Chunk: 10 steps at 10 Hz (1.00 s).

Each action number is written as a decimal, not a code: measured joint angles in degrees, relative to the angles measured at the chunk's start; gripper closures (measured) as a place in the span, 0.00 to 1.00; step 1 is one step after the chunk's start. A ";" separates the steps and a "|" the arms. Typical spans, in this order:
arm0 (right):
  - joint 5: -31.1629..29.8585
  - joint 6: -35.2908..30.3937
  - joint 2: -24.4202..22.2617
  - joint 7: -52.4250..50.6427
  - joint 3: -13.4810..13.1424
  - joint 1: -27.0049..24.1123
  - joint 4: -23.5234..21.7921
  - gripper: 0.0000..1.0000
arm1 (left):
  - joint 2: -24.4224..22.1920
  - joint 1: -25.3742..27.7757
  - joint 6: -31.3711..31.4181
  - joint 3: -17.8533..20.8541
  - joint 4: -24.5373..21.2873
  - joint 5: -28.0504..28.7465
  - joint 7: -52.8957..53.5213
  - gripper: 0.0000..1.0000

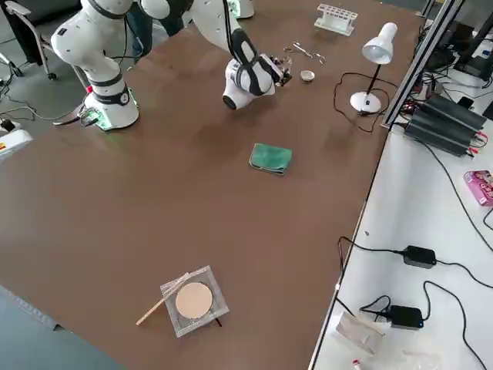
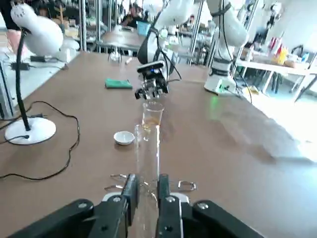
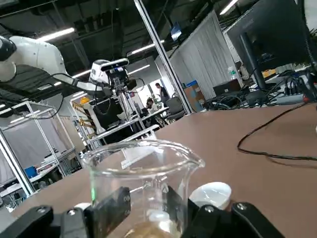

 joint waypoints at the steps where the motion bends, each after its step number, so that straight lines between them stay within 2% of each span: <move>1: 0.83 1.30 -0.33 0.18 1.27 -0.14 0.11 0.62 | 2.58 0.74 -2.03 0.02 2.95 -0.60 0.02 0.79; 3: 1.31 4.09 -1.08 0.57 4.31 -1.81 0.46 0.62 | 7.54 2.26 -3.55 0.10 7.21 -3.88 0.02 0.79; 6: 3.03 8.57 -2.28 1.50 11.33 -6.65 0.46 0.62 | 14.43 6.17 -4.41 0.10 8.62 -8.58 0.06 0.79; 8: 5.81 8.93 -2.26 1.56 12.71 -6.02 0.25 0.62 | 16.39 7.26 -5.60 0.04 8.96 -8.82 1.38 0.79; 10: 8.56 9.00 -2.20 1.69 12.97 -4.59 0.20 0.62 | 16.44 7.26 -7.22 -0.02 9.24 -8.11 4.98 0.79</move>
